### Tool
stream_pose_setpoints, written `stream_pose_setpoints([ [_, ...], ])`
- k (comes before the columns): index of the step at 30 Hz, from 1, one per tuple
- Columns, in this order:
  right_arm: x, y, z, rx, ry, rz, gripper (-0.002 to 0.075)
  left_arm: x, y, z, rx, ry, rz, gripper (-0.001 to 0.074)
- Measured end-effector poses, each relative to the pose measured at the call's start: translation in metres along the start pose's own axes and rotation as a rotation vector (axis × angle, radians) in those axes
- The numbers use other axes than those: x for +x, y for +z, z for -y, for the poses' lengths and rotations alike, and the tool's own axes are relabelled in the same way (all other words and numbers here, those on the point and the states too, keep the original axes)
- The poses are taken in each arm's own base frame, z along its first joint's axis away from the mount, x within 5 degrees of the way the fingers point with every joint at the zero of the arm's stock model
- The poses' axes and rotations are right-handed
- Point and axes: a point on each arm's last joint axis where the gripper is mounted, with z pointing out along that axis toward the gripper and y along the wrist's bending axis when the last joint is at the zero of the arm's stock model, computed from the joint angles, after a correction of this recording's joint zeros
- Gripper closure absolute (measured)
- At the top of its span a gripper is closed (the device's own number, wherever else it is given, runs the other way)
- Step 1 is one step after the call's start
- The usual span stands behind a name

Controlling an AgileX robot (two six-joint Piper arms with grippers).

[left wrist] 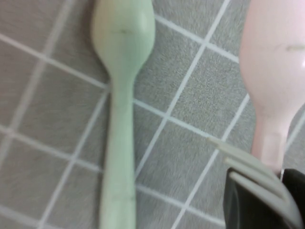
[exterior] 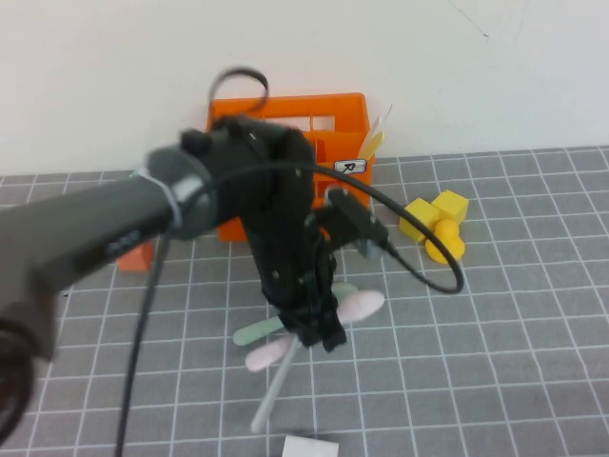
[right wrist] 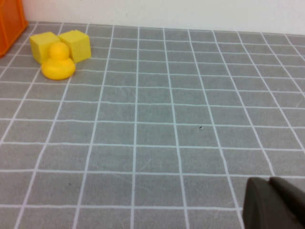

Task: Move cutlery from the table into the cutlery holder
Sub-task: Pick up the fork

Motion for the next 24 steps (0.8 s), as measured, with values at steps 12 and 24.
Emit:
stream_pose_setpoints([
  [12, 0.0, 0.0, 0.0, 0.0, 0.0, 0.0, 0.0729, 0.0, 0.046, -0.007, 0.029, -0.04, -0.084, 0.0622],
  [24, 0.0, 0.0, 0.0, 0.0, 0.0, 0.0, 0.0729, 0.003, 0.046, -0.008, 0.013, -0.073, -0.123, 0.0454],
])
